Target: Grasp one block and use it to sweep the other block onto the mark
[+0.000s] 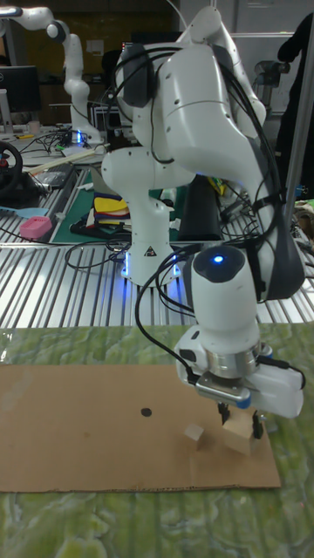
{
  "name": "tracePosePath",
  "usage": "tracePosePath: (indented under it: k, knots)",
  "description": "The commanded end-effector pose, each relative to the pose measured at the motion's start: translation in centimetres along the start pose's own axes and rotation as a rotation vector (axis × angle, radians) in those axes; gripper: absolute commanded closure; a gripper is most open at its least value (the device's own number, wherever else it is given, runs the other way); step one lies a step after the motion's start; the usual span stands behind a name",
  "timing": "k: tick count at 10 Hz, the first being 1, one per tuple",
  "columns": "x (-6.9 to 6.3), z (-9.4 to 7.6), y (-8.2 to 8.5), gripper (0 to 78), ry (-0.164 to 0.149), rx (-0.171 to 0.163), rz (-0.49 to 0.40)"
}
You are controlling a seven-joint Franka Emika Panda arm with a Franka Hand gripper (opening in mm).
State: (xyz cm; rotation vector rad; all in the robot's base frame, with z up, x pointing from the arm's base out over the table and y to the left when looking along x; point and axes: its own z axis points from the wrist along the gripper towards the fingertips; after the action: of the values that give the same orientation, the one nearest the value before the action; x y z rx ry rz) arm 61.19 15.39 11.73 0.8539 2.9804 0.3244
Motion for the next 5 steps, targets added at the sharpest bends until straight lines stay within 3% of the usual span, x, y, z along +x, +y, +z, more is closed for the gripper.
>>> tracePosePath:
  k: [1,3,4,5]
  knots:
    - [-0.2,-0.1,0.1,76.3,0.027,0.061,0.032]
    - [-0.2,-0.1,0.1,76.3,0.037,0.051,0.019]
    - [-0.9,-0.3,0.3,76.3,0.047,0.057,0.008]
    - [-2.7,-1.0,0.7,76.3,0.052,0.059,0.009]
